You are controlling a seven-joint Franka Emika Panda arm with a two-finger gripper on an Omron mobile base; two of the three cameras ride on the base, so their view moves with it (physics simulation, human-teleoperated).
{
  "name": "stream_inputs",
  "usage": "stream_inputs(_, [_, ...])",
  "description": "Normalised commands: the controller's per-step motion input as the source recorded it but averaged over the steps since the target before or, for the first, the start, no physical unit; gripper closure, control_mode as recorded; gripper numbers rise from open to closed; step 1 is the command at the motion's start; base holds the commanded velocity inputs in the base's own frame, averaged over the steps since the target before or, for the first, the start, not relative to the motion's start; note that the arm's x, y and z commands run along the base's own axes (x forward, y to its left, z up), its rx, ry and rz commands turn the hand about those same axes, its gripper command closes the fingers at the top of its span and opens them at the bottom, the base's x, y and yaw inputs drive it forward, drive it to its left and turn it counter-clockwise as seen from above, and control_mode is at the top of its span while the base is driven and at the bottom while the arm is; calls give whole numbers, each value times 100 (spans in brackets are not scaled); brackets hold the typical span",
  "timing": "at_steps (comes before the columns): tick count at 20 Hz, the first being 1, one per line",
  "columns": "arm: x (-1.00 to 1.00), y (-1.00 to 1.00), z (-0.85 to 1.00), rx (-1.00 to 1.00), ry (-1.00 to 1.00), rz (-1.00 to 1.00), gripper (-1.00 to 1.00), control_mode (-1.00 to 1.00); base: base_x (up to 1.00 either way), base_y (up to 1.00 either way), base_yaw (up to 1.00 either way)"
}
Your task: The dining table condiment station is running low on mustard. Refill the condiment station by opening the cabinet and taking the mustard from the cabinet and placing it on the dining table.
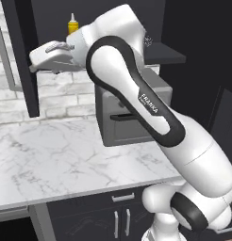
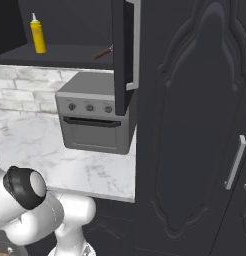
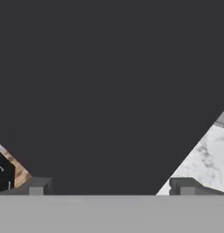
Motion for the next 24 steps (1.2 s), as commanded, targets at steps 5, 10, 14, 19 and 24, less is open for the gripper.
stream_inputs(5, [-8, -36, -16, -6, -5, -5, -100, -100, 0, 0, 0])
stream_inputs(10, [-51, -100, -19, -4, -26, -20, -100, -100, 0, 0, 0])
stream_inputs(14, [-7, -100, -46, -1, -18, -37, -100, -100, 0, 0, 0])
stream_inputs(19, [4, -94, 1, 0, -20, -31, -100, -100, 0, 0, 0])
stream_inputs(24, [11, -59, 48, 0, -18, -23, -100, -100, 0, 0, 0])
